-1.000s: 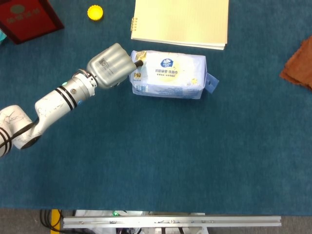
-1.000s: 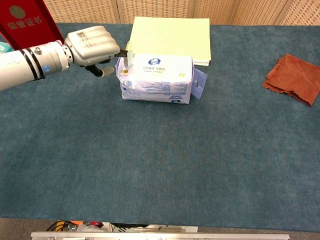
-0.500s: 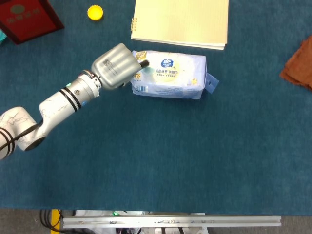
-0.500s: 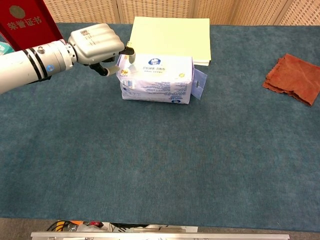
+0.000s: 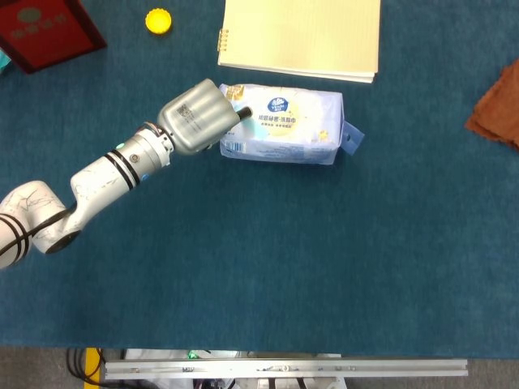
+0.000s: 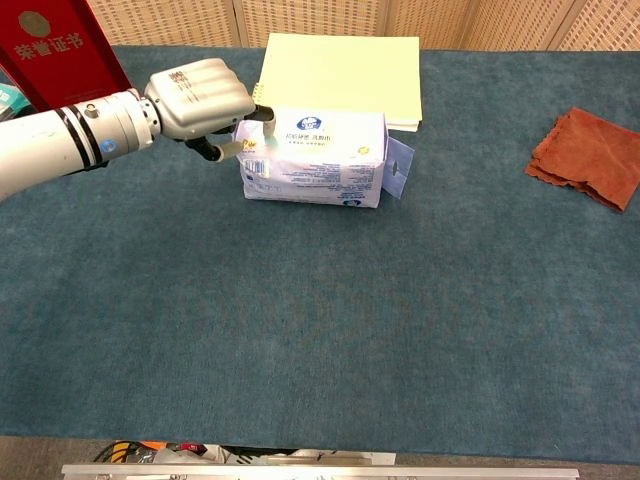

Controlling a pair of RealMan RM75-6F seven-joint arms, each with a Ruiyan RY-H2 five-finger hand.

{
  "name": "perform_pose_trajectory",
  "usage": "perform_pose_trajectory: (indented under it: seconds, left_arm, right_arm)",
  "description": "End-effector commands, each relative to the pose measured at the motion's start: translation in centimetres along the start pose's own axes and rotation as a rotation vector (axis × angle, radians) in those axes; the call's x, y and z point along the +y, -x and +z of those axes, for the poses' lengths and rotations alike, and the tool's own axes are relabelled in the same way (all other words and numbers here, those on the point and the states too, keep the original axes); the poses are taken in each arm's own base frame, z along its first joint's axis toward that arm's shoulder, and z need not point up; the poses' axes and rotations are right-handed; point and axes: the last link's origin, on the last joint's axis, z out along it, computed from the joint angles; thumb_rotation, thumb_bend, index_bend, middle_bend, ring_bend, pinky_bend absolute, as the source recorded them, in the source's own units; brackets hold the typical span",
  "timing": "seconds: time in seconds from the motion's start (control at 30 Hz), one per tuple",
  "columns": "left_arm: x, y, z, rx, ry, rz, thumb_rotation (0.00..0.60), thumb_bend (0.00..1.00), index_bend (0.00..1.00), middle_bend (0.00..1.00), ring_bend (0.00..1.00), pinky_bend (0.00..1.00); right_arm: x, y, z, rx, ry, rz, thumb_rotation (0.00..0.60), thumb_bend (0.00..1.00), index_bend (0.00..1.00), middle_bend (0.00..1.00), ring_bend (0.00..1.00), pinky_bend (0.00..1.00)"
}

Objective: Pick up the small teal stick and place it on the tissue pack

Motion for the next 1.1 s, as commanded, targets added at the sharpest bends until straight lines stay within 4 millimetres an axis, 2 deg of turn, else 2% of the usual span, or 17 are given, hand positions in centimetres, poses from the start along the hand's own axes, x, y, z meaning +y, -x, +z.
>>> perform_pose_trajectory:
  seconds: [0.03,0.5,0.7,1.1]
  left_arm:
    - [-0.2,-0.2,0.0,0.006,-0.009,-0.004,0.600,0.44,0.33,1.00,0.98,0.93]
    - [-0.3,0.4,0.1,-0.010,-0.018,-0.002,0.600,0.44,0.33,1.00,0.98,0.93]
    - [-0.8,0.0,-0.1,-0.001,-0.033,-0.009,0.600,0.44,0.33,1.00,0.98,0.93]
    - [-1.4,0.7,-0.6,-0.026,-0.051,0.007,0.600,0.44,0.33,1.00,0.98,0.93]
  right_arm:
    - [0.0,0.0,0.0,-0.001,0.001,0.000,0.600,0.32,0.14,0.34,0.32,0.43]
    - [0.0,0.1,0.0,-0.001,0.001,-0.002,0.600,0.32,0.14,0.34,0.32,0.43]
    - [0.0,0.0,0.0,0.000,0.002,-0.002,0.600,0.32,0.14,0.34,0.32,0.43]
    - [-0.1,0.1,0.1,0.001,-0.001,0.003,0.600,0.32,0.14,0.35,0.32,0.43]
